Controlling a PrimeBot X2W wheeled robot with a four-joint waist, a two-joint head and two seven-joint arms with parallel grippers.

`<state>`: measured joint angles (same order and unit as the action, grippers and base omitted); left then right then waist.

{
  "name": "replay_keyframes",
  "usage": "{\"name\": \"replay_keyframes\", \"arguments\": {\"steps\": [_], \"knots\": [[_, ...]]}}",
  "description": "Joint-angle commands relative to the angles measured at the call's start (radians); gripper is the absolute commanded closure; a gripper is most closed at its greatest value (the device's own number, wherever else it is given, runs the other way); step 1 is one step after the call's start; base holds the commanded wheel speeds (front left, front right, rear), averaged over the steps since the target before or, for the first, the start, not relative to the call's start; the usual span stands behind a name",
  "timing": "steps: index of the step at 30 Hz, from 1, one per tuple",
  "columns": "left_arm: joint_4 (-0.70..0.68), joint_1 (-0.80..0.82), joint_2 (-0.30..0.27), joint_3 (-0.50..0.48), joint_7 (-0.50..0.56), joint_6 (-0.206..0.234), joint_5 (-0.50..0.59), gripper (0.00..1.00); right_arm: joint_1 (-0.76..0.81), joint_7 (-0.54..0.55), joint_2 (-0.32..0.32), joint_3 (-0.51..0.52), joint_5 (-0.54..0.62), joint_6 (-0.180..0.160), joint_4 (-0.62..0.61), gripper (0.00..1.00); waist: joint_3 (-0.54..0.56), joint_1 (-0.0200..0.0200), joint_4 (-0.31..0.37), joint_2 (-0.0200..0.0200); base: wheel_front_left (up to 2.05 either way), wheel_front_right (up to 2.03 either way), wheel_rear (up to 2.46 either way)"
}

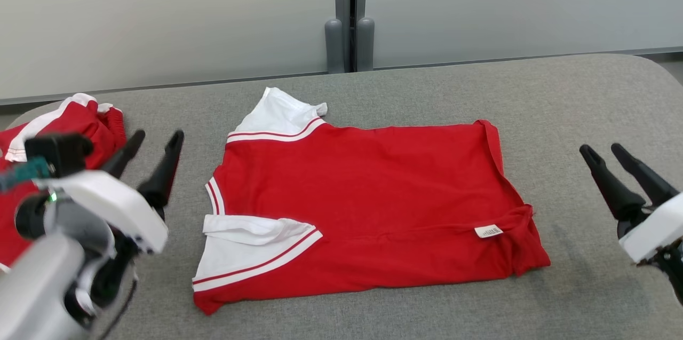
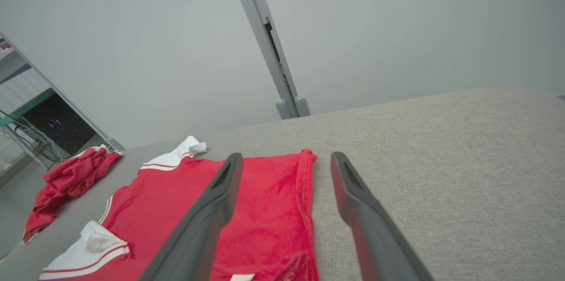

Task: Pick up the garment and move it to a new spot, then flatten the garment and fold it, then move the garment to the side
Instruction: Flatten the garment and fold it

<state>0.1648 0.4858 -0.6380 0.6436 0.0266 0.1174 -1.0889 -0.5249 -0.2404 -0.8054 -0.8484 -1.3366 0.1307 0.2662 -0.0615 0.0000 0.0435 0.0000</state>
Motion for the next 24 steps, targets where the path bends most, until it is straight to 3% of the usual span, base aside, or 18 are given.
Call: {"name": "replay_keyframes", "arguments": {"steps": [1,6,9,12,18,24], "knots": [[-0.011,-0.027,0.004,0.002,-0.021,0.014,0.022,0.00,0.025,-0.013,0.005,0.011,0.013,0.000,-0.001,0.00,0.000,0.0000,0.001,0.0000,0.00,0.00,0.00],[-0.066,-0.181,0.038,-0.026,-0.220,0.126,0.076,0.00,0.142,-0.026,0.087,0.174,0.145,0.000,0.009,0.00,-0.002,0.0000,0.007,0.0000,0.00,0.00,0.00],[-0.074,-0.259,0.062,-0.035,-0.268,0.172,0.105,0.00,0.245,-0.025,0.155,0.286,0.238,0.000,-0.009,0.00,-0.004,0.0000,0.009,0.0000,0.00,0.00,0.00],[-0.060,-0.320,0.086,-0.020,-0.281,0.207,0.136,0.00,0.329,-0.025,0.205,0.330,0.316,0.000,-0.007,0.00,-0.002,0.0000,0.007,0.0000,0.00,0.00,0.00],[-0.031,-0.382,0.114,0.003,-0.284,0.236,0.159,0.00,0.409,-0.001,0.284,0.363,0.394,0.000,0.011,0.00,-0.006,0.0000,-0.002,0.0000,0.00,0.00,0.00],[-0.002,-0.371,0.109,0.058,-0.200,0.217,0.157,0.00,0.394,0.065,0.346,0.393,0.453,0.000,0.090,0.00,-0.011,0.0000,-0.015,0.0000,0.00,0.00,0.00]]}}
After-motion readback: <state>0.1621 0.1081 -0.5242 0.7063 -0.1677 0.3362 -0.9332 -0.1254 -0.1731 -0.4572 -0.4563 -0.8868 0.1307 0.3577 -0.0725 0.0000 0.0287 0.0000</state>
